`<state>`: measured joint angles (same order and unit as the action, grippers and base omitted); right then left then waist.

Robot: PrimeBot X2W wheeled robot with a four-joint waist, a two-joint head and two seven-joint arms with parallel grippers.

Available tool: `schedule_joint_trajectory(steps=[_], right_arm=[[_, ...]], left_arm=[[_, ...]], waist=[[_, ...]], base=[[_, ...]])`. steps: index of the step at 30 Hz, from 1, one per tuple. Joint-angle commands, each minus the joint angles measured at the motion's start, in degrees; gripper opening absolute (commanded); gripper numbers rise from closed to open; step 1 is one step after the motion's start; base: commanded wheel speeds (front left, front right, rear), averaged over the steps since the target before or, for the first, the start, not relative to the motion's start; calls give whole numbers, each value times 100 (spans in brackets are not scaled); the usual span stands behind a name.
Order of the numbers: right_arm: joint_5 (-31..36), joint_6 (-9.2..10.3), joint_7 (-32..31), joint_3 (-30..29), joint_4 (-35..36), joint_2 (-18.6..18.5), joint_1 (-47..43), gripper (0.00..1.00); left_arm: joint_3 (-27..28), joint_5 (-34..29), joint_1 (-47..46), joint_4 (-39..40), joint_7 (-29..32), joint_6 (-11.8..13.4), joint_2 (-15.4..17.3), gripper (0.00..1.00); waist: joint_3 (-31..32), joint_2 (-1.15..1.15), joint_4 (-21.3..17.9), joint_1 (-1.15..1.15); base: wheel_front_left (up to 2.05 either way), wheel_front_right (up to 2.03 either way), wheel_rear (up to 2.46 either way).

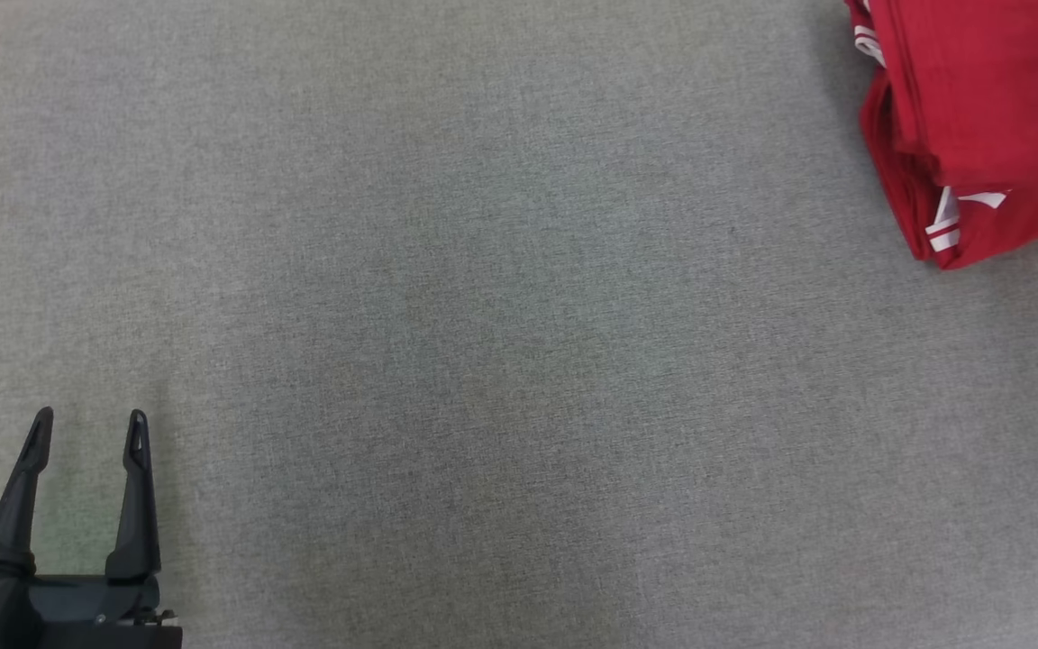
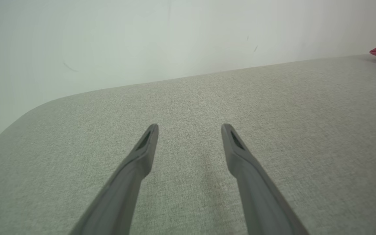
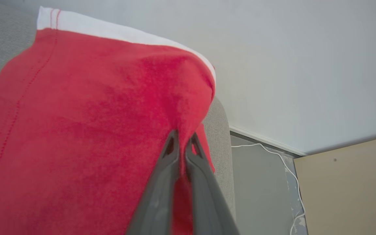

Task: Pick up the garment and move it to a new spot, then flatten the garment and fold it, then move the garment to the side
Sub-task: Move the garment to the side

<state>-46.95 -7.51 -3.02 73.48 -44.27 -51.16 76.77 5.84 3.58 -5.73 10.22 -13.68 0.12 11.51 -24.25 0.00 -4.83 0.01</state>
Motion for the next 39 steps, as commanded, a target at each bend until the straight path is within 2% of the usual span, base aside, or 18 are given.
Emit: schedule_joint_trajectory(steps=[1, 19, 20, 21, 22, 23, 30, 36, 39], right_arm=[[-35, 3, 7, 5, -35, -39, 88, 0], [483, 4, -102, 6, -441, -100, 226, 0], [511, 4, -108, 7, -473, -92, 232, 12], [559, 3, -117, 7, -495, -76, 235, 32], [570, 3, -127, 7, -519, -60, 226, 75], [591, 3, -131, 7, -544, -48, 219, 100], [698, 3, -81, 7, -665, -10, 270, 100], [201, 3, 737, -365, -852, 288, 267, 100], [-39, 3, 1194, -621, -984, 577, 131, 100]], left_arm=[[9, 1, -17, 28, -1, 29, 35, 100], [0, 68, -17, 59, -42, 97, 114, 100], [4, 69, -10, 56, -46, 101, 119, 100], [6, 74, -4, 52, -48, 102, 127, 100], [6, 79, 0, 47, -50, 108, 130, 100], [6, 81, -1, 39, -53, 117, 133, 100], [-26, 111, -16, -23, -57, 154, 124, 100], [-100, 163, 19, -160, -85, 199, 24, 100], [-127, 206, 79, -236, -104, 203, -24, 100]], waist=[[-31, 0, 25, -1], [-195, 0, 152, -1], [-195, 0, 159, -1], [-196, 0, 163, -1], [-194, 0, 168, -1], [-192, 0, 172, -1], [-104, 0, 161, -1], [168, 0, 180, -1], [345, 0, 203, -1]], base=[[0, 0, 0], [0, 0, 0], [0, 0, 0], [0, 0, 0], [0, 0, 0], [0, 0, 0], [0, 0, 0], [0, 0, 0], [0, 0, 0]])
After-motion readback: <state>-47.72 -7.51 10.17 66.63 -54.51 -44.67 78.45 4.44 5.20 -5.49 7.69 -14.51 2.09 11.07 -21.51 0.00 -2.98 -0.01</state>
